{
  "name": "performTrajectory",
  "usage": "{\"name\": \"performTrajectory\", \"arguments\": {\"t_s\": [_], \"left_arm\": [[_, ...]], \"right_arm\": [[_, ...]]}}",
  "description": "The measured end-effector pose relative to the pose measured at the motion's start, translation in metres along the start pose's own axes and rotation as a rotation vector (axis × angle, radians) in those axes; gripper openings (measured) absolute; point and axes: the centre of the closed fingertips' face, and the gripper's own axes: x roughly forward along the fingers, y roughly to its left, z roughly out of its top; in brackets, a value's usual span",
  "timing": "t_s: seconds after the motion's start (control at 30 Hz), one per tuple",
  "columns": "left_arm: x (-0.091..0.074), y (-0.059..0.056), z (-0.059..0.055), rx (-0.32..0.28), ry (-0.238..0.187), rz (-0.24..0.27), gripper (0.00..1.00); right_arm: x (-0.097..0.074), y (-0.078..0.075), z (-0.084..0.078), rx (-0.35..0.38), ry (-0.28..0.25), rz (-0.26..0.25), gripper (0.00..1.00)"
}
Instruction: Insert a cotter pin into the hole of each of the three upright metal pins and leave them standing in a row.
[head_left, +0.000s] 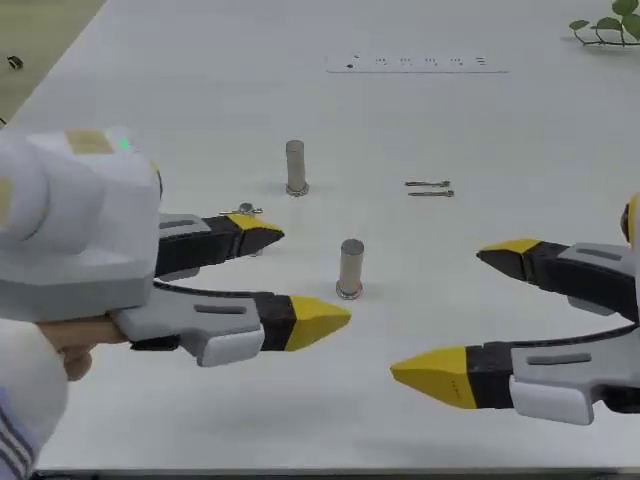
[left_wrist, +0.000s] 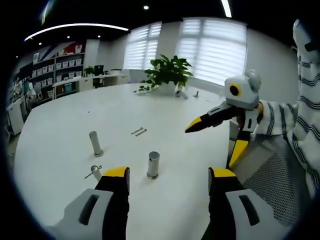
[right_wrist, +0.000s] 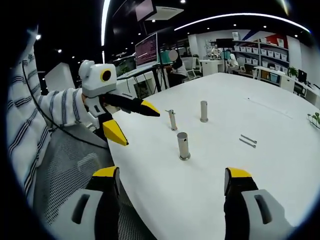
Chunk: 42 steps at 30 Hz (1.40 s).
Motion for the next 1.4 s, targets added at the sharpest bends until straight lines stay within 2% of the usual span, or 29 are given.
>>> {"name": "performTrajectory", "arguments": {"t_s": [0.13,0.2,0.3,0.4,0.47,0.6,0.63,0.67,0.7,0.83,0.87,0.93,0.97,1.0,1.07,1.13,1.27,1.37,1.4], "left_arm": [[-0.005,-0.001,-0.006,0.012,0.004,0.021,0.70],[-0.007,-0.003,-0.007,0.060,0.011,0.026,0.79],[-0.006,-0.008,-0.008,0.062,0.017,0.013,0.99],[-0.006,-0.008,-0.009,0.062,0.027,0.010,0.99],[-0.007,-0.008,-0.009,0.077,0.026,0.017,0.99],[-0.009,-0.006,-0.008,0.051,0.016,0.029,0.99],[-0.010,-0.005,-0.006,0.010,0.001,0.036,0.99],[-0.010,-0.005,-0.002,-0.018,-0.025,0.038,0.99],[-0.011,-0.004,0.002,-0.018,-0.049,0.042,0.99],[-0.017,0.000,0.003,0.000,-0.045,0.071,0.99],[-0.018,0.002,0.002,0.005,-0.041,0.085,0.99],[-0.020,0.005,0.002,-0.003,-0.051,0.102,0.99],[-0.021,0.007,0.004,-0.018,-0.074,0.110,0.99],[-0.023,0.007,0.009,-0.064,-0.117,0.111,0.99],[-0.026,0.009,0.016,-0.090,-0.170,0.122,0.99],[-0.030,0.011,0.016,-0.092,-0.174,0.140,0.99],[-0.033,0.015,0.019,-0.086,-0.180,0.167,0.99],[-0.034,0.020,0.026,-0.121,-0.227,0.186,0.98],[-0.034,0.020,0.026,-0.125,-0.230,0.184,0.94]], "right_arm": [[-0.002,-0.007,-0.002,-0.021,0.028,-0.004,0.85],[-0.002,-0.011,-0.002,-0.028,0.037,-0.005,0.85],[-0.003,-0.020,-0.002,-0.047,0.058,-0.013,0.85],[-0.003,-0.028,0.000,-0.067,0.073,-0.020,0.85],[-0.004,-0.038,-0.001,-0.095,0.107,-0.031,0.85],[-0.004,-0.057,-0.004,-0.146,0.186,-0.046,0.84],[-0.006,-0.063,-0.007,-0.153,0.231,-0.052,0.83],[-0.006,-0.067,-0.006,-0.166,0.243,-0.058,0.82],[-0.006,-0.072,-0.004,-0.178,0.254,-0.064,0.81],[-0.006,-0.086,-0.003,-0.215,0.312,-0.058,0.77],[-0.006,-0.091,-0.003,-0.262,0.349,-0.049,0.76],[-0.005,-0.095,-0.003,-0.312,0.390,-0.041,0.76],[-0.003,-0.097,-0.002,-0.327,0.398,-0.034,0.76],[0.000,-0.099,0.002,-0.326,0.393,-0.024,0.76],[0.007,-0.102,0.010,-0.318,0.380,0.001,0.75],[0.012,-0.107,0.016,-0.316,0.387,0.011,0.73],[0.025,-0.119,0.023,-0.370,0.414,0.033,0.67],[0.037,-0.126,0.029,-0.411,0.416,0.046,0.65],[0.040,-0.128,0.031,-0.423,0.413,0.053,0.63]]}}
